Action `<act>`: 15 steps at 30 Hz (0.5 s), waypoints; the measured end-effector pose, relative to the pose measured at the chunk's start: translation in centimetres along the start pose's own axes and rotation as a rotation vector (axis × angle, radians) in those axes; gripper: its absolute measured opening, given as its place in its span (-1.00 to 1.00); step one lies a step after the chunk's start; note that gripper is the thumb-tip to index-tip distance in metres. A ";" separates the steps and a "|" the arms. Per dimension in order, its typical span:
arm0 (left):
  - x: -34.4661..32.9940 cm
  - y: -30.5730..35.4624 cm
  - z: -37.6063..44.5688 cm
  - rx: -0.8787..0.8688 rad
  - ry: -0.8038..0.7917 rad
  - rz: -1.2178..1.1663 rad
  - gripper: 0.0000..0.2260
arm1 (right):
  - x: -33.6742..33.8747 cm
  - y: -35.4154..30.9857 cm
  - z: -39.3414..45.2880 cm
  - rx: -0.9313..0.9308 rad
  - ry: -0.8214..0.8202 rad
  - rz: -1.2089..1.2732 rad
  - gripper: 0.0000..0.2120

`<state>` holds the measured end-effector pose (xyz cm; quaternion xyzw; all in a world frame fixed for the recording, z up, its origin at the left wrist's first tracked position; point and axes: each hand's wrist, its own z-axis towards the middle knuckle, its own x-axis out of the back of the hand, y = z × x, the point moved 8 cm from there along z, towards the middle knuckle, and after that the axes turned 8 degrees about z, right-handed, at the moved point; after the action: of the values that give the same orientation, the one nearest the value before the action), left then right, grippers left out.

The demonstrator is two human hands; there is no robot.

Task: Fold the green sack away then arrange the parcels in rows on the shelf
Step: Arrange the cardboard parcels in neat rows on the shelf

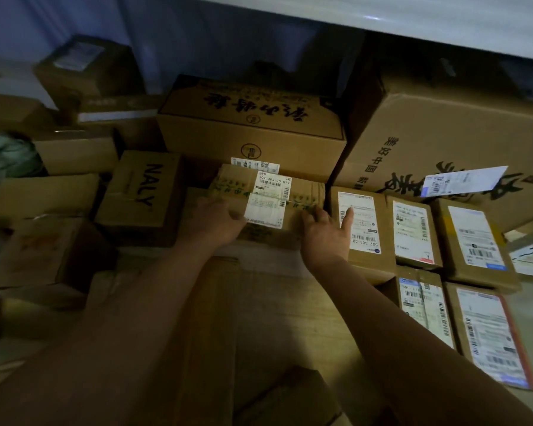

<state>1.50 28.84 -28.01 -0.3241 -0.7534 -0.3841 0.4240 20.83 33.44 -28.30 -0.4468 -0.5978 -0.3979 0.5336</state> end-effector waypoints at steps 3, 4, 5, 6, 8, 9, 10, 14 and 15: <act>0.4 0.5 -0.9 -0.079 -0.052 -0.070 -0.68 | -0.3 0.3 0.0 0.013 -0.063 0.022 -0.40; 0.7 0.6 -1.3 -0.107 -0.061 -0.100 -0.70 | -0.1 0.2 -0.3 0.019 -0.070 0.055 -0.40; 1.3 0.7 -1.8 -0.130 -0.065 -0.119 -0.72 | 0.1 0.1 -0.5 0.025 -0.059 0.112 -0.42; 1.9 0.7 -2.4 -0.148 -0.060 -0.128 -0.74 | 0.7 -0.2 -1.0 0.035 -0.030 0.190 -0.47; 2.9 0.3 -4.0 -0.150 -0.049 -0.144 -0.77 | 2.0 -1.3 -2.5 0.080 0.028 0.316 -0.63; 3.2 -0.2 -4.9 -0.141 -0.047 -0.154 -0.76 | 2.4 -1.9 -3.5 0.093 0.024 0.387 -0.68; 3.4 -0.8 -5.7 -0.128 -0.045 -0.158 -0.76 | 2.6 -2.5 -4.6 0.073 -0.012 0.511 -0.71; 4.6 -3.3 -8.9 -0.062 0.011 -0.226 -0.85 | 1.1 -4.7 -9.1 -0.183 -0.310 1.044 -0.67; 5.1 -3.8 -9.8 -0.050 0.055 -0.223 -0.85 | 0.4 -5.2 -10.2 -0.260 -0.381 1.124 -0.64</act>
<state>0.03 19.49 -21.23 -0.2383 -0.7629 -0.4564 0.3911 18.67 22.32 -26.70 -0.8188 -0.3020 -0.0380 0.4867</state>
